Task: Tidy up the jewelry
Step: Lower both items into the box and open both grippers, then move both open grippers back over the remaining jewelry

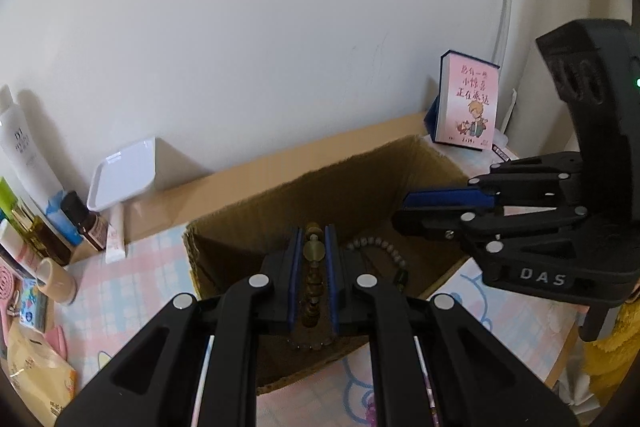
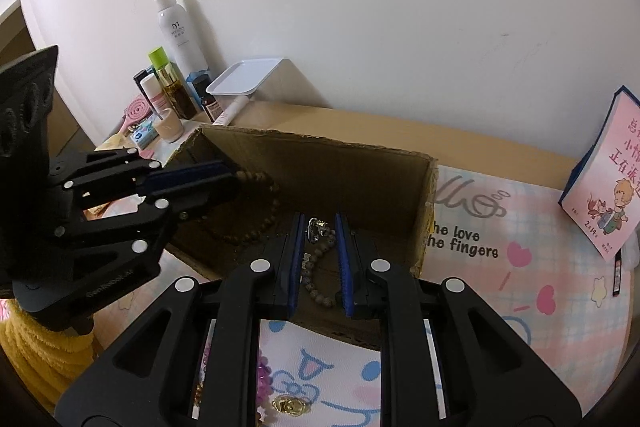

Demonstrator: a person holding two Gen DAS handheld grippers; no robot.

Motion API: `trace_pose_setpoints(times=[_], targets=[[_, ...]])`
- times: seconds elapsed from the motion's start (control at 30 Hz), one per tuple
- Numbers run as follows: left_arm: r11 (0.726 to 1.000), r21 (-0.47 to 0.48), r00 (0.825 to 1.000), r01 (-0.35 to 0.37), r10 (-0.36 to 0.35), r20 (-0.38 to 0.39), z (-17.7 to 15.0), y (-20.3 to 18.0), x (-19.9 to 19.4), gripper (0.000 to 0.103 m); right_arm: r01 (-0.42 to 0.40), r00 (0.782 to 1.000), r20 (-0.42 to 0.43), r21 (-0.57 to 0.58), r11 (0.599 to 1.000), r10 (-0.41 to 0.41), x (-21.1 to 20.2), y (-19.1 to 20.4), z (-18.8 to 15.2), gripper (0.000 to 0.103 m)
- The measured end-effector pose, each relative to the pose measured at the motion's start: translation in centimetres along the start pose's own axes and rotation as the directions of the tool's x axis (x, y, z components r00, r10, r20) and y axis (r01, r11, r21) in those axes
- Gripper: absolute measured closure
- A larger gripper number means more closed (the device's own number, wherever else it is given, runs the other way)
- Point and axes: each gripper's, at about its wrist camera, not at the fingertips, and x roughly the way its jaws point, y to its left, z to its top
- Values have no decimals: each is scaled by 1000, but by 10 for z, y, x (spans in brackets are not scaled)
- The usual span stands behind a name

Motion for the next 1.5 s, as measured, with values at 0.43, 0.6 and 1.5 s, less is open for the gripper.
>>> trace_pose_setpoints(times=[0.43, 0.6, 1.5], targets=[[999, -18, 999, -33, 34, 39, -4, 0, -18, 60, -3, 997, 74, -2, 1000, 3, -28, 6, -4, 84], [1000, -9, 995, -27, 28, 99, -15, -5, -49, 56, -7, 990, 138, -11, 1000, 8, -61, 15, -16, 67], [999, 48, 1000, 15, -14, -20, -161, -34, -65, 53, 93, 995, -29, -75, 993, -95, -50, 40, -173, 67]])
